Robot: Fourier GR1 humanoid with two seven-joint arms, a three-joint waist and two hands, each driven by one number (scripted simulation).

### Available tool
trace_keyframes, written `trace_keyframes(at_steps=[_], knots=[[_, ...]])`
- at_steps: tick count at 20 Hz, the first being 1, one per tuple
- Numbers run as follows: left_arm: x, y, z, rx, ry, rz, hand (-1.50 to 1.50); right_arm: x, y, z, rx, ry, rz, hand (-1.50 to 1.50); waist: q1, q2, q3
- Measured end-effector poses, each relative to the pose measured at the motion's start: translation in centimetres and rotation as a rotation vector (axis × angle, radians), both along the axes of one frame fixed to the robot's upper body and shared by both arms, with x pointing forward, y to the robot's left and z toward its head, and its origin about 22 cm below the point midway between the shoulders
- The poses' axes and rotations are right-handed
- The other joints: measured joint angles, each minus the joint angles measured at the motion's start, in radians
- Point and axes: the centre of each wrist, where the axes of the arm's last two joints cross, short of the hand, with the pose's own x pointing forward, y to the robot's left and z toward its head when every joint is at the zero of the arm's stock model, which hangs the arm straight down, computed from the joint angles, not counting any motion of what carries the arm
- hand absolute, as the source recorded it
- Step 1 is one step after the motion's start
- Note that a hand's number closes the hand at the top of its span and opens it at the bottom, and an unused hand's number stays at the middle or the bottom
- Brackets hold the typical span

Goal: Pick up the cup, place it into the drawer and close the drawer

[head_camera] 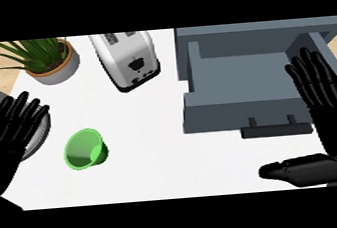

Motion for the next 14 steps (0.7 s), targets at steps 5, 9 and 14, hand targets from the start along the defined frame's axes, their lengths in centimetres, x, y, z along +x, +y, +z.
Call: trace_keyframes(at_steps=[5,9,14], knots=[[1.3,1.0,-2.5,0.027,0.060,0.023,-1.50,1.4,0.6,0.0,-0.001,0.006,0.013,-1.50,-0.001,-0.001,0.000],[2.3,2.1,-4.8,0.058,0.100,0.038,-1.50,2.6,0.7,0.0,-0.002,-0.008,0.024,-1.50,-0.002,-0.001,0.001],[2.6,2.9,-8.5,0.095,0.145,0.070,-1.50,3.1,0.5,0.8,-0.008,-0.020,0.021,-1.50,-0.003,-0.001,0.000]])
